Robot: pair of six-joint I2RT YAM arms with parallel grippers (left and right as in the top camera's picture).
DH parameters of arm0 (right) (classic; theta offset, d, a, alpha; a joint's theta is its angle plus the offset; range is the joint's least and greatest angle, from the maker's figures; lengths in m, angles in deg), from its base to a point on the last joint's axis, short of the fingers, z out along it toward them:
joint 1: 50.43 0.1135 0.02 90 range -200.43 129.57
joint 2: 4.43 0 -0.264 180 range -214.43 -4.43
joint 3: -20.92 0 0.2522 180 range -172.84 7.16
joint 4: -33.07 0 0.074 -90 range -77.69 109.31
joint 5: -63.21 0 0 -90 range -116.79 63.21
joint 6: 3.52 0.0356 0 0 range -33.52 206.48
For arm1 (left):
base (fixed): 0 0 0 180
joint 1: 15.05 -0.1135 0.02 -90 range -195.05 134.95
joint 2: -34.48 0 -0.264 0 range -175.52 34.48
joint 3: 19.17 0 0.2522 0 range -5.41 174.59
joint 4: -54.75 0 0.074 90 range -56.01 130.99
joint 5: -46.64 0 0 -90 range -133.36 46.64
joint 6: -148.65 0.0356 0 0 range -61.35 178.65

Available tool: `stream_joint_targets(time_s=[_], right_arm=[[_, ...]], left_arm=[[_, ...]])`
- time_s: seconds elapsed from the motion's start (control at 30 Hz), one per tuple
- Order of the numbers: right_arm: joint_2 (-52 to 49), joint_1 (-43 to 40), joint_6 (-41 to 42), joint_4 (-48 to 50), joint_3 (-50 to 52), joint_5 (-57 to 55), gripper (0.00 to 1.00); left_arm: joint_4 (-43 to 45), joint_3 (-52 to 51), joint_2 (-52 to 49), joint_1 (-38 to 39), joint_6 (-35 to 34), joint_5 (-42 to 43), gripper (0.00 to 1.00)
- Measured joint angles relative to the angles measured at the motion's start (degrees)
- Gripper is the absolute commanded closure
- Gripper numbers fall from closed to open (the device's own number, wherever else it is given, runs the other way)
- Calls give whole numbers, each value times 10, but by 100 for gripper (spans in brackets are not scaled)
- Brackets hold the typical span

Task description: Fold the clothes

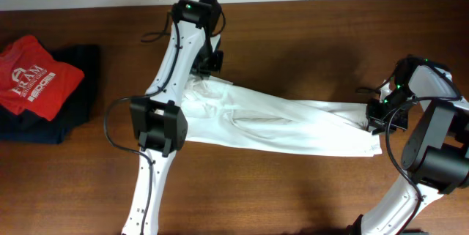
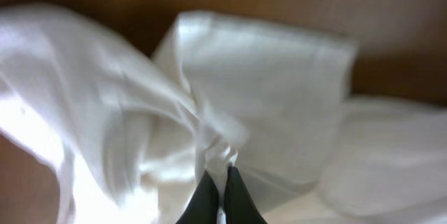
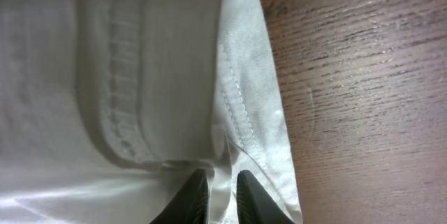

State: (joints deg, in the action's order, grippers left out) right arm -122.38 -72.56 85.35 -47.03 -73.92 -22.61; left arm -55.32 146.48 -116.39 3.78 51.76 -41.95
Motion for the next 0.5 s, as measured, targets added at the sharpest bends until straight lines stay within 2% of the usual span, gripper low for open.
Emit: stream_joint_targets(time_s=[0.1, 0.27, 0.37, 0.43, 0.47, 0.5], right_arm=[[0, 0, -7, 0, 0, 0, 81], [0, 0, -7, 0, 0, 0, 80], [0, 0, -7, 0, 0, 0, 80], [0, 0, -7, -1, 2, 0, 80], [0, 0, -7, 0, 3, 0, 80], [0, 0, -7, 0, 3, 0, 80]], left_arm=[[-2, -142, 65, -4, 0, -16, 100], [-3, -269, 187, -16, -25, -20, 100], [-2, -322, 217, -15, -36, -8, 99], [0, -396, 218, -13, -44, -1, 99], [3, -413, 217, -12, -46, 1, 93], [9, -440, 217, -11, -47, 1, 62]])
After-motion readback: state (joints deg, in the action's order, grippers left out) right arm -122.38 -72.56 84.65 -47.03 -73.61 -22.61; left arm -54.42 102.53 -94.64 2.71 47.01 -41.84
